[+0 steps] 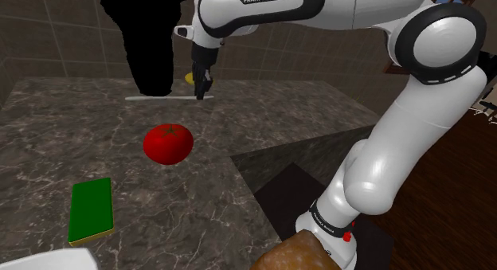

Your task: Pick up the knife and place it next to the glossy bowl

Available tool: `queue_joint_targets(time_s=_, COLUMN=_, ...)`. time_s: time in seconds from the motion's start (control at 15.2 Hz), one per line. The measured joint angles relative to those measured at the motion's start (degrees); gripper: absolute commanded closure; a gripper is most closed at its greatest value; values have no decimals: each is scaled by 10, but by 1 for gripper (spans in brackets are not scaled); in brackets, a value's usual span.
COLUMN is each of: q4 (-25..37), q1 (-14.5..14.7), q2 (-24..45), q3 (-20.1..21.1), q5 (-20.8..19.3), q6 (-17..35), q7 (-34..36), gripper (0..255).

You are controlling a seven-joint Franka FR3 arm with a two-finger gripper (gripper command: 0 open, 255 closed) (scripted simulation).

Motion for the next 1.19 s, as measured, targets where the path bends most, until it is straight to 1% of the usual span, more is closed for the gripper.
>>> queue_joint_targets(time_s=0.46, q4=44, q1=0, q2=-7, q3=0, q5=0, q6=-51, q7=0, gripper=255)
queue_joint_targets(time_s=0.59, q4=23, q1=5, q2=-29, q3=5, q5=2, q6=-51, q7=11, gripper=255)
queue_joint_targets(time_s=1.06, q4=-63, q1=41, q2=-108, q3=47, q5=15, q6=-42, q7=83, gripper=255)
queue_joint_targets(time_s=1.19, q4=-78, q1=53, q2=-127, q3=62, q5=20, q6=-45, q7=107, gripper=255)
